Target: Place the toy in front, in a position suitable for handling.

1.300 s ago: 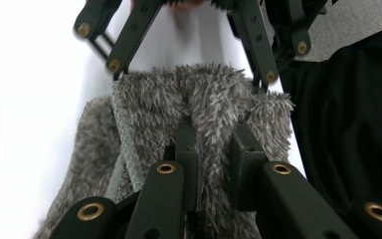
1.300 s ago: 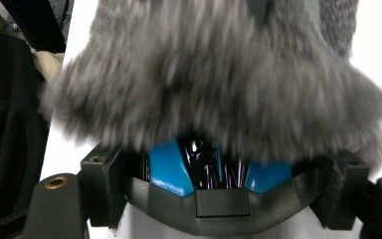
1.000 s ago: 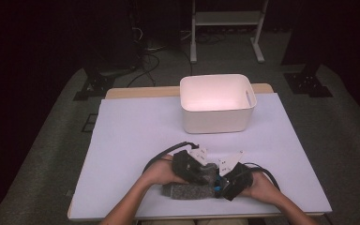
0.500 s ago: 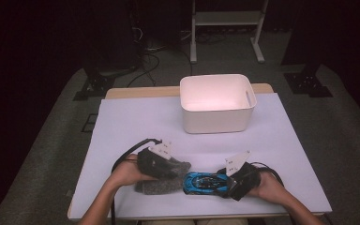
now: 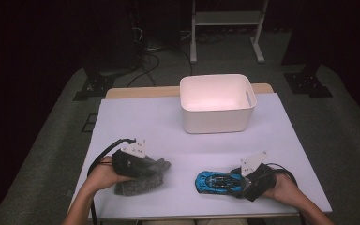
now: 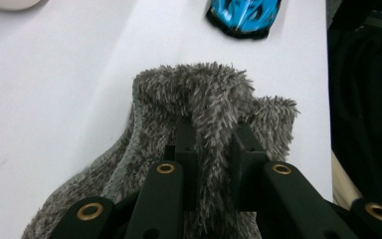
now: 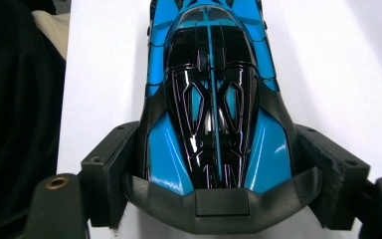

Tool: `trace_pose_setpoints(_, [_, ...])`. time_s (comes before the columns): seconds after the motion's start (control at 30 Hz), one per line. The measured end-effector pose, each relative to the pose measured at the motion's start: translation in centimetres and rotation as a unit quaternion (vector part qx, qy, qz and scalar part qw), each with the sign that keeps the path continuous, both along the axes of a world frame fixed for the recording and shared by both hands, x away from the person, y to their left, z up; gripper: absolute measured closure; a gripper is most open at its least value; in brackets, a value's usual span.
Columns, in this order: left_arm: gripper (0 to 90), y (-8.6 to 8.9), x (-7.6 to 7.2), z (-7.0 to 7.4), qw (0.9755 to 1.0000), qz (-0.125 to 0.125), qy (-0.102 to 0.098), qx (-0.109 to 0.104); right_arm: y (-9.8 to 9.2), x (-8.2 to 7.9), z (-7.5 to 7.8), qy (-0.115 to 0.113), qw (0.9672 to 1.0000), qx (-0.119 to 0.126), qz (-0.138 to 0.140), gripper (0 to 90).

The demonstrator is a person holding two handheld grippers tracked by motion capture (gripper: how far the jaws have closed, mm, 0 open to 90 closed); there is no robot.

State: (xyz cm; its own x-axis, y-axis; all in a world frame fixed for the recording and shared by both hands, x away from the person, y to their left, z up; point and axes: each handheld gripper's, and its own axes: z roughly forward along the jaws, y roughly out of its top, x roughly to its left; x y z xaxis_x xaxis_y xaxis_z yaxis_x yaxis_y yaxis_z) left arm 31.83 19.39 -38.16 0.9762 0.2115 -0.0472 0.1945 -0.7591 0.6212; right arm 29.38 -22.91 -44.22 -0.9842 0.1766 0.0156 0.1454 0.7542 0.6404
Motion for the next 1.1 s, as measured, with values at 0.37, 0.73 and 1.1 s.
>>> trace_pose_setpoints(0.37, [74.9, 0.1, 0.7, -2.4, 0.9998, 0.017, 0.011, -0.008, -1.4, -0.3, -0.8, 0.009, 0.9998, 0.011, -0.016, 23.2])
trace_pose_setpoints(0.73, [58.1, -1.6, 0.6, -3.5, 0.9997, 0.001, 0.019, -0.016, -1.6, -0.3, -1.2, 0.027, 0.9983, 0.039, -0.033, 19.7])
trace_pose_setpoints(1.1, [46.3, -2.2, 0.5, -3.2, 0.9993, 0.002, 0.016, -0.034, -2.0, -0.3, -0.3, 0.041, 0.9960, 0.070, -0.039, 18.3])
